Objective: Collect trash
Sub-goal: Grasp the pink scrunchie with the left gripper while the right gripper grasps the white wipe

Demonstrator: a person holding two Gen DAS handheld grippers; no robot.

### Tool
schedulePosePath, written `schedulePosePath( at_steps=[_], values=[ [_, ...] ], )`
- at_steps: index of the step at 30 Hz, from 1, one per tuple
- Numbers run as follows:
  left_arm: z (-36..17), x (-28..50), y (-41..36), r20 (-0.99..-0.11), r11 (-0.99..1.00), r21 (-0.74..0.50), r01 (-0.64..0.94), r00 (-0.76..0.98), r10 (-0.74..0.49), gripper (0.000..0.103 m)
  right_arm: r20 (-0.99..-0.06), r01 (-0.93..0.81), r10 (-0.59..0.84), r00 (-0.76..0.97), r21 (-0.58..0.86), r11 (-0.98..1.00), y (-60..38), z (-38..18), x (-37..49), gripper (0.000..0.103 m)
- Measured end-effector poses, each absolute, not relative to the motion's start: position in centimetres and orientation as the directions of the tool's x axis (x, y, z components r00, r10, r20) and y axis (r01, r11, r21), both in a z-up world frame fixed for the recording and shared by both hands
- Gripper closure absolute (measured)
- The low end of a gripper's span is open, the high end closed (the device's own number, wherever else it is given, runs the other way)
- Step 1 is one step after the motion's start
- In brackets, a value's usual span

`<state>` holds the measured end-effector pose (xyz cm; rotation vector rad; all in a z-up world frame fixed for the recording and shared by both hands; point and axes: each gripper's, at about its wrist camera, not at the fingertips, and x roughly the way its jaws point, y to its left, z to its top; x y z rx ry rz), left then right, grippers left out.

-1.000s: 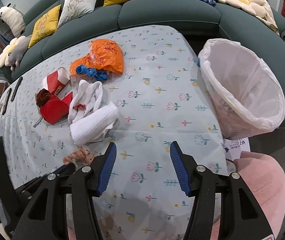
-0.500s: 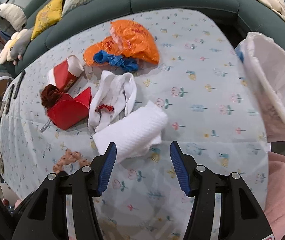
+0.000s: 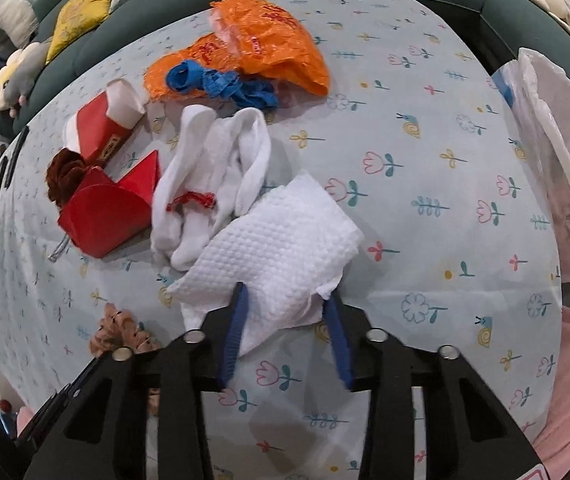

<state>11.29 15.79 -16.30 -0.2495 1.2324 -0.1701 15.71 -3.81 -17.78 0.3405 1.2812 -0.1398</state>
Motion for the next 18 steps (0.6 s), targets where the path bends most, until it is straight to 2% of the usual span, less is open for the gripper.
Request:
schedulePosePath(
  at_steps=[5, 18],
  values=[
    [-15.9, 11.0, 15.1, -0.912, 0.965, -0.264, 0.01, 0.322, -0.253, 0.096, -0.95, 0.273, 0.112, 0.29, 0.194, 0.942, -3.6, -17.3, 14.9, 0.094],
    [-13.1, 8.8, 10.8, -0.904, 0.973, -0.174, 0.152, 0.367, -0.219, 0.096, -0.905, 0.302, 0.166, 0.392, 0.297, 0.906, -7.5, -13.9, 10.3, 0.096]
  ],
)
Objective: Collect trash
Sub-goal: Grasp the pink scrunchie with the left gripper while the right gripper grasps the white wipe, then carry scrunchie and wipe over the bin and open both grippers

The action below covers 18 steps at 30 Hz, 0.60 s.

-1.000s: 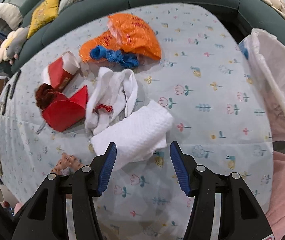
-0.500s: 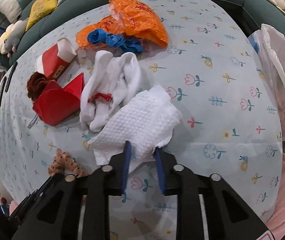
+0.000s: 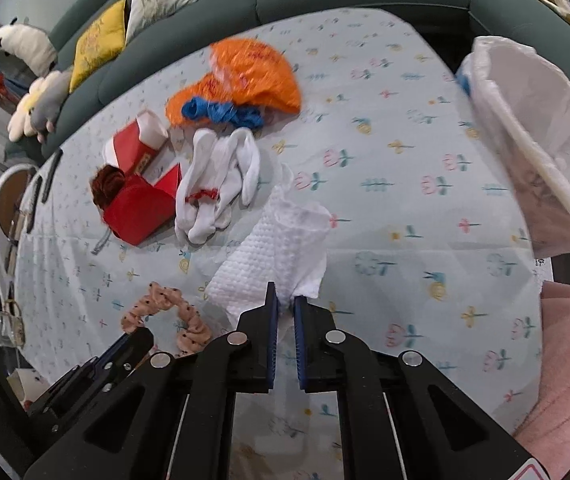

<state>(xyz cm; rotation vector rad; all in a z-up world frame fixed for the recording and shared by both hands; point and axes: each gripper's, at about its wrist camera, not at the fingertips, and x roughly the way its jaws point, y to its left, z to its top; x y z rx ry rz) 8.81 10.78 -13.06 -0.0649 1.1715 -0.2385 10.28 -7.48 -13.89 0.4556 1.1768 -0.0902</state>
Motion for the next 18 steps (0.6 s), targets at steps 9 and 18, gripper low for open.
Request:
schedulePosePath(
  at_steps=[9, 18],
  values=[
    [-9.9, 7.2, 7.1, -0.876, 0.957, -0.143, 0.253, 0.417, -0.242, 0.096, -0.867, 0.348, 0.16, 0.471, 0.35, 0.87, -11.6, -11.6, 7.3, 0.096],
    [-6.2, 6.3, 1.5, -0.839, 0.92, -0.134, 0.368, 0.452, -0.303, 0.096, -0.818, 0.398, 0.109, 0.564, 0.385, 0.833, -16.5, -9.0, 4.2, 0.096]
  ],
)
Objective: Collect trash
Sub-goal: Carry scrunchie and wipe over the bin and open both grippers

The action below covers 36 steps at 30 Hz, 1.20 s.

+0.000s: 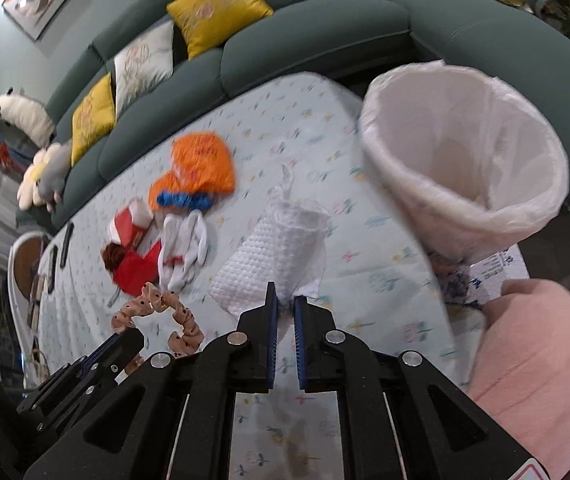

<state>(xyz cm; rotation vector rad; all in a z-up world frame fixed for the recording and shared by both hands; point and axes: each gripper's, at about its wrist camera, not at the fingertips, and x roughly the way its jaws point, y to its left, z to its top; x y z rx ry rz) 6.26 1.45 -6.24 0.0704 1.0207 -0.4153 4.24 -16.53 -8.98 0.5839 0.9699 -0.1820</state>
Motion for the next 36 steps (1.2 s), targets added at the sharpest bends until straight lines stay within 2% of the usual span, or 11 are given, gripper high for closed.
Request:
schedulePosePath(
  at_steps=[12, 23, 33, 34, 36],
  values=[
    [-2.8, 6.8, -8.8, -0.799, 0.846, -0.152, 0.511, 0.441, -0.41, 0.095, -0.77, 0.486, -0.001, 0.638, 0.402, 0.776, -25.4, -6.5, 1.6, 0.096],
    [-2.7, 8.8, -18.8, -0.803, 0.785, -0.155, 0.6, 0.386, -0.453, 0.095, -0.769, 0.567, -0.081, 0.634, 0.391, 0.725, -33.6, -6.5, 1.2, 0.096],
    [-3.8, 10.8, -23.4, -0.82, 0.767, -0.148, 0.624, 0.357, -0.448, 0.092, -0.79, 0.606, -0.099, 0.605, 0.376, 0.701, -36.8, -7.8, 3.4, 0.092],
    [-3.9, 11.1, -23.6, -0.822, 0.77, -0.15, 0.621, 0.354, -0.447, 0.088, -0.791, 0.605, -0.097, 0.604, 0.376, 0.701, -36.9, -7.9, 3.6, 0.088],
    [-3.8, 11.6, -23.8, -0.82, 0.778, -0.162, 0.607, 0.356, -0.449, 0.071, -0.792, 0.607, -0.101, 0.602, 0.371, 0.703, -37.0, -7.9, 4.0, 0.086]
  ],
)
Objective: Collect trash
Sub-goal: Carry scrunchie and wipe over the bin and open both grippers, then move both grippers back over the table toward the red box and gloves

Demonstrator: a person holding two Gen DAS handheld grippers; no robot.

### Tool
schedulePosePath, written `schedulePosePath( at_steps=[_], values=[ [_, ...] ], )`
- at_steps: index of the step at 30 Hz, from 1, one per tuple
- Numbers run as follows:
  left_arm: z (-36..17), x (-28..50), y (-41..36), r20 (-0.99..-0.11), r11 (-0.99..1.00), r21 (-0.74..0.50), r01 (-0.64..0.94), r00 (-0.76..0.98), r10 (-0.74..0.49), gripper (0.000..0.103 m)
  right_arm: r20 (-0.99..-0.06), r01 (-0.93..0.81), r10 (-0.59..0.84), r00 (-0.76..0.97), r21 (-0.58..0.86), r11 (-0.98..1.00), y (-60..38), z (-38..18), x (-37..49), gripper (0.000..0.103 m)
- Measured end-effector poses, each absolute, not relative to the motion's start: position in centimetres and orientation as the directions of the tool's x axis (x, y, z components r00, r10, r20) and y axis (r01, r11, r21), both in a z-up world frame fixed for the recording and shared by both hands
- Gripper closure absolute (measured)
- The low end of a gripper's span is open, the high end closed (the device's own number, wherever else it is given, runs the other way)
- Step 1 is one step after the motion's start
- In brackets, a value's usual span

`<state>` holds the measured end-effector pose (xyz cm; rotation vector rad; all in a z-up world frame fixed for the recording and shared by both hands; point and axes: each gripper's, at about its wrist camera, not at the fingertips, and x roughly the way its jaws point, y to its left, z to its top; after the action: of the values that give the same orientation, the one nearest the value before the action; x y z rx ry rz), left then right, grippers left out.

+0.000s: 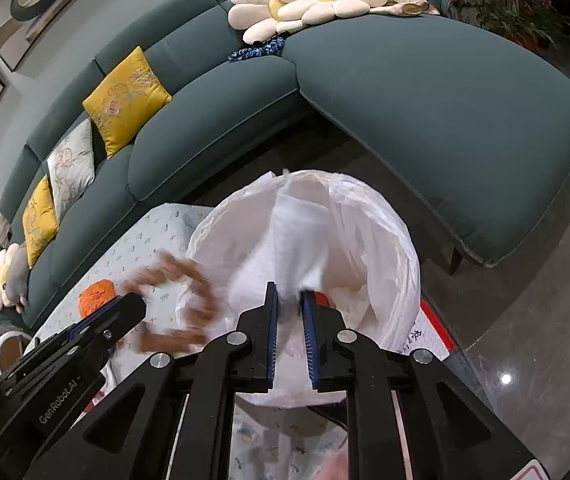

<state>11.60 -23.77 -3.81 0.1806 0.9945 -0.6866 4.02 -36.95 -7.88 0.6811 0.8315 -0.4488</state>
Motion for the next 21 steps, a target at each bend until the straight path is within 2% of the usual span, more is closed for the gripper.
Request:
schedulePosePath(
  at_steps=[1, 2, 3, 7, 21],
  values=[
    [-3.8, 11.8, -23.7, -0.816, 0.784, -0.168, 0.598, 0.361, -0.451, 0.057, -0.794, 0.606, -0.103, 0.599, 0.367, 0.706, -36.9, -7.8, 4.1, 0.083],
    [-3.6, 12.0, -23.5, -0.809, 0.791, -0.172, 0.587, 0.374, -0.453, 0.048, -0.793, 0.606, -0.104, 0.601, 0.366, 0.706, -36.8, -7.8, 4.3, 0.078],
    [-3.4, 12.1, -23.4, -0.804, 0.797, -0.171, 0.58, 0.386, -0.453, 0.047, -0.791, 0.606, -0.108, 0.603, 0.366, 0.706, -36.8, -7.6, 4.3, 0.075],
    [-3.2, 12.4, -22.8, -0.802, 0.801, -0.162, 0.576, 0.396, -0.447, 0.046, -0.786, 0.61, -0.117, 0.606, 0.366, 0.702, -36.7, -7.3, 4.4, 0.069],
    [-4.1, 12.7, -15.4, -0.809, 0.865, -0.146, 0.48, 0.446, -0.384, 0.046, -0.805, 0.57, -0.079, 0.587, 0.343, 0.746, -31.7, -7.6, 4.8, 0.065]
  ],
)
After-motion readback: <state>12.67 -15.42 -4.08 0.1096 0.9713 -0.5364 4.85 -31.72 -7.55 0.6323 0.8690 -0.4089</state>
